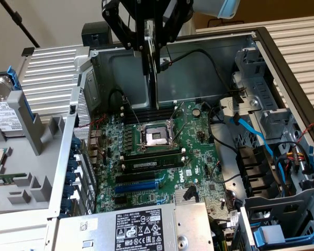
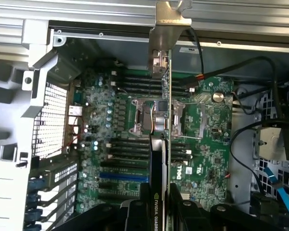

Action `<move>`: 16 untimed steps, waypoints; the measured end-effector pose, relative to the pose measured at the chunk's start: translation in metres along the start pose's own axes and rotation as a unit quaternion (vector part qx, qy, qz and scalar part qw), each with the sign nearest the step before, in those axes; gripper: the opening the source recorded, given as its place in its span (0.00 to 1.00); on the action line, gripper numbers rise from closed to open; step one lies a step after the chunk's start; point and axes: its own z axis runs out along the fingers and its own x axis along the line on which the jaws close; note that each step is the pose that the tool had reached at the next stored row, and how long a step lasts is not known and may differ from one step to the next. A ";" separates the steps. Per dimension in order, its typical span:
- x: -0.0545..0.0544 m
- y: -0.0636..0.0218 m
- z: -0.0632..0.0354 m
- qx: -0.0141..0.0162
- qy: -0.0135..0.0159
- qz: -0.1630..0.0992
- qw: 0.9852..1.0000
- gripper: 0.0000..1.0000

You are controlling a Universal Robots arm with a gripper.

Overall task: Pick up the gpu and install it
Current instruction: 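Pick up the gpu and move the gpu toward the slot, then insert the gpu into the slot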

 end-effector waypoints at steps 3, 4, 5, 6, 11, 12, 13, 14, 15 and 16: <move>-0.001 -0.0002 0.0043 0.001 -0.001 0.000 1.000 0.27; -0.001 -0.0003 0.0053 0.001 -0.001 0.000 1.000 0.27; -0.001 -0.0003 0.0059 0.001 -0.001 0.000 1.000 0.27; -0.001 -0.0004 0.0059 0.001 -0.001 0.000 1.000 0.27; -0.001 -0.0004 0.0060 0.001 -0.001 0.000 1.000 0.27; -0.001 -0.0004 0.0060 0.001 -0.001 0.000 1.000 0.27; -0.001 -0.0004 0.0060 0.001 -0.001 0.000 1.000 0.27; -0.001 -0.0004 0.0060 0.001 -0.001 0.000 1.000 0.27; -0.001 -0.0004 0.0060 0.001 -0.001 0.000 1.000 0.27; -0.001 -0.0004 0.0060 0.001 -0.001 0.000 1.000 0.27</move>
